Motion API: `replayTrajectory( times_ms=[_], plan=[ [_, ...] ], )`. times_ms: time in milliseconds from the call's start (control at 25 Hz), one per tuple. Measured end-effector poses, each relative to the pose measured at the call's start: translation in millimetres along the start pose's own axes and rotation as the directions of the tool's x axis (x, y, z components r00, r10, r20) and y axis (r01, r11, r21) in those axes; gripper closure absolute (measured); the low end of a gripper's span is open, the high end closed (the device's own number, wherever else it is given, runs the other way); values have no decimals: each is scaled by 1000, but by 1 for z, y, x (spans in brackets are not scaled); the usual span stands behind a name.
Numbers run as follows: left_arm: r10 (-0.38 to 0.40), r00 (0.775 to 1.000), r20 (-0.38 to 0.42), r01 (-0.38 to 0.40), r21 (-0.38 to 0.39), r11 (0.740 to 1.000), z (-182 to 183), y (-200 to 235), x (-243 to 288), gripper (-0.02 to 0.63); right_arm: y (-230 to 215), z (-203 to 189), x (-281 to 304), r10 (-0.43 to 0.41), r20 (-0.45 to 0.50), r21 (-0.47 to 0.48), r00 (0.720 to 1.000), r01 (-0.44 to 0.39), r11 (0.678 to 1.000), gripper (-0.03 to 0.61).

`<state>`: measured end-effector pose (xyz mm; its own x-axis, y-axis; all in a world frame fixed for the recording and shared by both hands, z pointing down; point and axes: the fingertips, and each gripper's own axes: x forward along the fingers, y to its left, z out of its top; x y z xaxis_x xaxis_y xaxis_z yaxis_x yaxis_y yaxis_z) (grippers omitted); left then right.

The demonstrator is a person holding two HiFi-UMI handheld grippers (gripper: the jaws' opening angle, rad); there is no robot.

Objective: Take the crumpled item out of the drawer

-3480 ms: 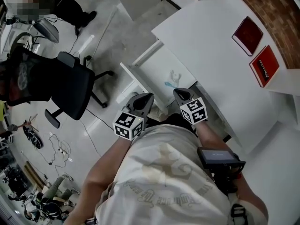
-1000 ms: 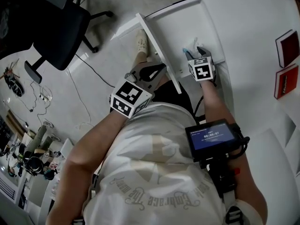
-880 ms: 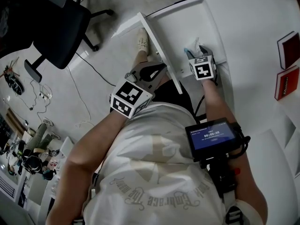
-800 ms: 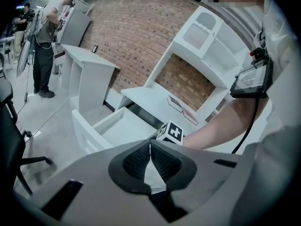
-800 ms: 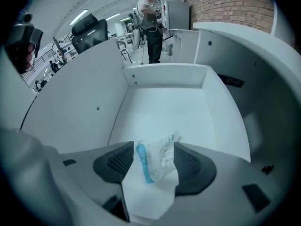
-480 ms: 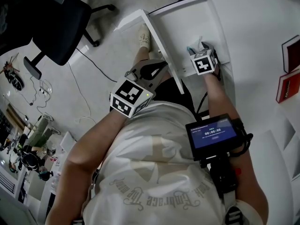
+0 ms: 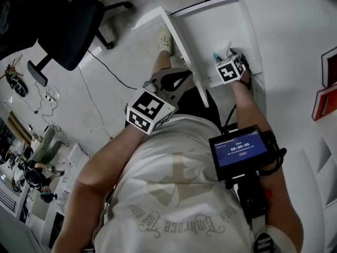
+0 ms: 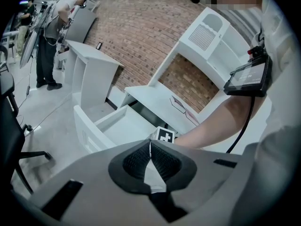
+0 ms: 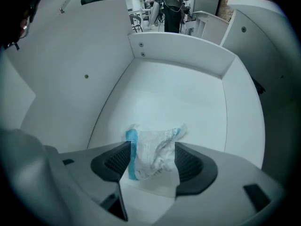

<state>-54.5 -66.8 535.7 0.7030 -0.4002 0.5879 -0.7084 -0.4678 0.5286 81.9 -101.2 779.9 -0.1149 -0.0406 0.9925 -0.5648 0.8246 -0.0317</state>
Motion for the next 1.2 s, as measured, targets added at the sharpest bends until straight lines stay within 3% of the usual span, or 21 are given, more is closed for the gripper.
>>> replayTrajectory(
  times_ms=[560, 1200],
  plan=[
    [1, 1000, -16, -2, -17, 1000, 2, 1, -8, 586, -2, 1, -2, -1, -29, -27, 1000, 0, 1000, 322],
    [14, 1000, 2, -14, 4, 1000, 0, 4, -2, 586, -3, 9, -1, -9, 24, -42, 1000, 10, 999, 353]
  ],
)
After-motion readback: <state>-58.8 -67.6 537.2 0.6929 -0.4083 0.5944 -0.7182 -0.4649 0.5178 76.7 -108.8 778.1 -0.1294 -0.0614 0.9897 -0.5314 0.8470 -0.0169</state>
